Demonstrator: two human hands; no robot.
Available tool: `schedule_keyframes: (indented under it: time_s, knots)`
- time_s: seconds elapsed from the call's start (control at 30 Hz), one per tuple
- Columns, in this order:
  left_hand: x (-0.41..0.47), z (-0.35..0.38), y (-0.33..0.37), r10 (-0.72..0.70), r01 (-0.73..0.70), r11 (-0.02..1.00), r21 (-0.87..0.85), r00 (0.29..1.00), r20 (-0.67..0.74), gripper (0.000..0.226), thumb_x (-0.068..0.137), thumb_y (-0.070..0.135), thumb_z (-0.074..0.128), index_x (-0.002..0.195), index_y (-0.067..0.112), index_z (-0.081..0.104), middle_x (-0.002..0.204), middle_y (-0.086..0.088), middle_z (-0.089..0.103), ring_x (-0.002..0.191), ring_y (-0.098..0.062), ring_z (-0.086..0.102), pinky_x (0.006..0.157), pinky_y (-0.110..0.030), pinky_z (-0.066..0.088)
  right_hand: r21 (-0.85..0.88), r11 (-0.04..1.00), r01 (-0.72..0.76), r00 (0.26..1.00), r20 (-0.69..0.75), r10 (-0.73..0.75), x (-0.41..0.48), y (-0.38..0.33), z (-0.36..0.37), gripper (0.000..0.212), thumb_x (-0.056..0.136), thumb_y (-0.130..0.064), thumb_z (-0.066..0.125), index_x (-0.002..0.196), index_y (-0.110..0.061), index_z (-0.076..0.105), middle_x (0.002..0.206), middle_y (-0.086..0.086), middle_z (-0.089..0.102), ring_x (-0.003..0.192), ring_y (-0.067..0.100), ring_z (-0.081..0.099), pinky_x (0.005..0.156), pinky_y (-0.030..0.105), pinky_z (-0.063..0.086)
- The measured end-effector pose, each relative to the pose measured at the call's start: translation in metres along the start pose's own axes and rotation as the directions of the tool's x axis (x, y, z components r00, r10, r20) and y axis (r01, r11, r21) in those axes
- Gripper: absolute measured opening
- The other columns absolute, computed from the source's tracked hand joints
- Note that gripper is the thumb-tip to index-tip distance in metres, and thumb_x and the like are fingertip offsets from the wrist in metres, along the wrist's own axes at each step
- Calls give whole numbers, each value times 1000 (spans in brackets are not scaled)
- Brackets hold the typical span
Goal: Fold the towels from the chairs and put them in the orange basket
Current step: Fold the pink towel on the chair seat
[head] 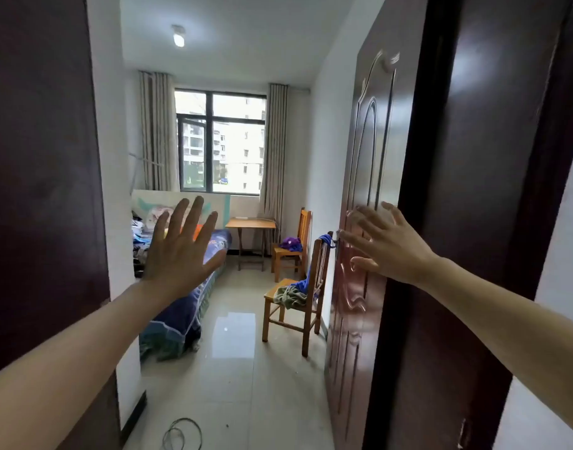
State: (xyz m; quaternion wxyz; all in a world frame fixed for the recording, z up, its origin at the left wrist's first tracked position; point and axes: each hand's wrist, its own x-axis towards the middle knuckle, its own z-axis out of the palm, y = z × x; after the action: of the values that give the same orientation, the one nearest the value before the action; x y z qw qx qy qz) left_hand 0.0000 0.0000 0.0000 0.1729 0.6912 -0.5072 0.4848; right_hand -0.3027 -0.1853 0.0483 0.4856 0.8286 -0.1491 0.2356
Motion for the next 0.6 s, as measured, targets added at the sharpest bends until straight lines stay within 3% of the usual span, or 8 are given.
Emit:
schedule_keyframes:
  time_s: [0.13, 0.33, 0.5, 0.6]
  knots:
    - [18, 23, 19, -5, 6, 1000, 17, 998, -56, 65, 83, 50, 32, 127, 4, 47, 137, -26, 45, 127, -37, 32, 99, -51, 25, 9, 1000, -13, 1000, -28, 14, -7, 13, 27, 66, 57, -46, 83, 115, -19, 66, 117, 20, 64, 113, 36, 59, 86, 59, 46]
    - [69, 64, 51, 101, -91, 988, 128, 992, -73, 65, 84, 49, 33, 128, 4, 48, 139, -25, 44, 126, -38, 32, 99, -50, 23, 23, 999, -46, 995, -83, 48, -14, 43, 82, 62, 60, -43, 82, 115, -18, 66, 117, 20, 63, 113, 37, 59, 86, 58, 47]
    - [115, 102, 77, 45, -36, 990, 136, 997, -65, 63, 85, 48, 31, 130, 5, 46, 139, -24, 44, 126, -39, 35, 98, -53, 33, 70, 989, -127, 985, -110, 134, -5, 58, 144, 69, 53, -48, 85, 114, -21, 66, 116, 18, 65, 110, 35, 61, 82, 57, 48]
    - [119, 123, 87, 58, -51, 987, 149, 998, -38, 64, 84, 49, 31, 128, 5, 45, 139, -24, 45, 127, -37, 34, 98, -54, 35, 108, 990, -90, 976, -186, 110, 4, 53, 180, 73, 51, -45, 86, 115, -21, 62, 116, 18, 64, 109, 34, 62, 84, 56, 48]
